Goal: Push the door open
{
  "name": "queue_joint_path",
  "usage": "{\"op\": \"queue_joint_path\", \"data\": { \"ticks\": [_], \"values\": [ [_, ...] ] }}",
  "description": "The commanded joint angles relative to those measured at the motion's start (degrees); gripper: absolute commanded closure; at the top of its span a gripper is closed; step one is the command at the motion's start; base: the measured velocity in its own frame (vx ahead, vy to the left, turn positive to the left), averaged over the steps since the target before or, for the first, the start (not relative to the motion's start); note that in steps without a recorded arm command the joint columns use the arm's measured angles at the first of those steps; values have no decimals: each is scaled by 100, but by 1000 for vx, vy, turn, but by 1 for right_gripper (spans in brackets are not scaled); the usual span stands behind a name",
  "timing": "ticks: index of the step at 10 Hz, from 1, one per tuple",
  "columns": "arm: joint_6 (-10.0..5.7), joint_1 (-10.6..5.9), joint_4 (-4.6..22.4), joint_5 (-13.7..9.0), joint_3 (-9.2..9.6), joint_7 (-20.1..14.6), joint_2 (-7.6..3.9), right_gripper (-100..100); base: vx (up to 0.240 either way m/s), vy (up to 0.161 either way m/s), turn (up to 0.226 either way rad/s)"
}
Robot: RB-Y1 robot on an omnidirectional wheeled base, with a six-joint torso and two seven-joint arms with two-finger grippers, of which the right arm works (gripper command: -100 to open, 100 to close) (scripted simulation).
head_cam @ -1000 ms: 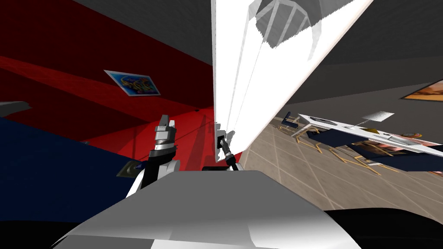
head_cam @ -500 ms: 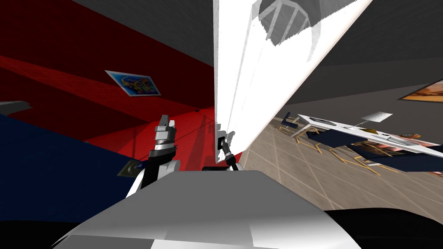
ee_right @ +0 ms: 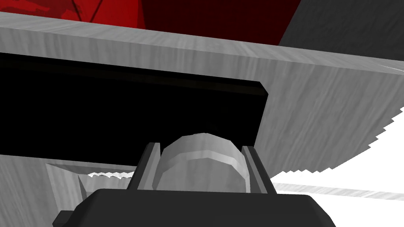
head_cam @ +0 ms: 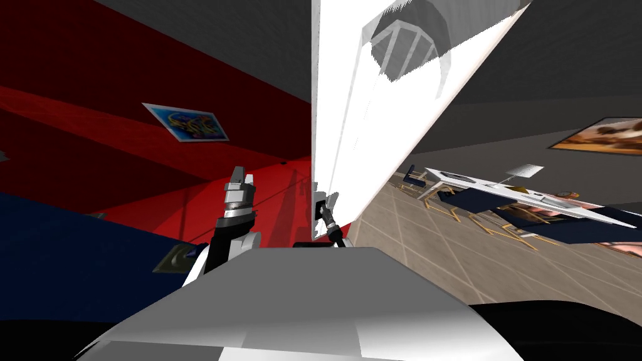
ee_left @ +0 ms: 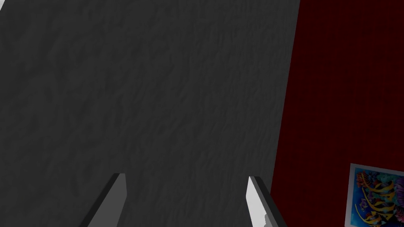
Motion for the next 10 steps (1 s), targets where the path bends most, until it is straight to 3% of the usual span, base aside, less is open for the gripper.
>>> {"op": "queue_joint_path", "data": {
  "ticks": [1, 3, 4, 7, 9, 10],
  "values": [
    [-17, -21, -53, -25, -115, 15, -57, 100, 177, 55, -138],
    [-17, 5, -73, -37, -139, 30, -115, 100, 223, 60, -151],
    [-52, 161, -146, 28, 43, 49, -132, -100, 6, -15, -109],
    [-99, 347, -231, 96, 204, 91, -91, -100, -170, -48, -31],
    [-149, 542, -321, 167, 373, 135, 26, -100, -244, -74, -64],
    [-180, 667, -378, 213, 480, 163, 147, -100, -218, -73, -81]
  ]
}}
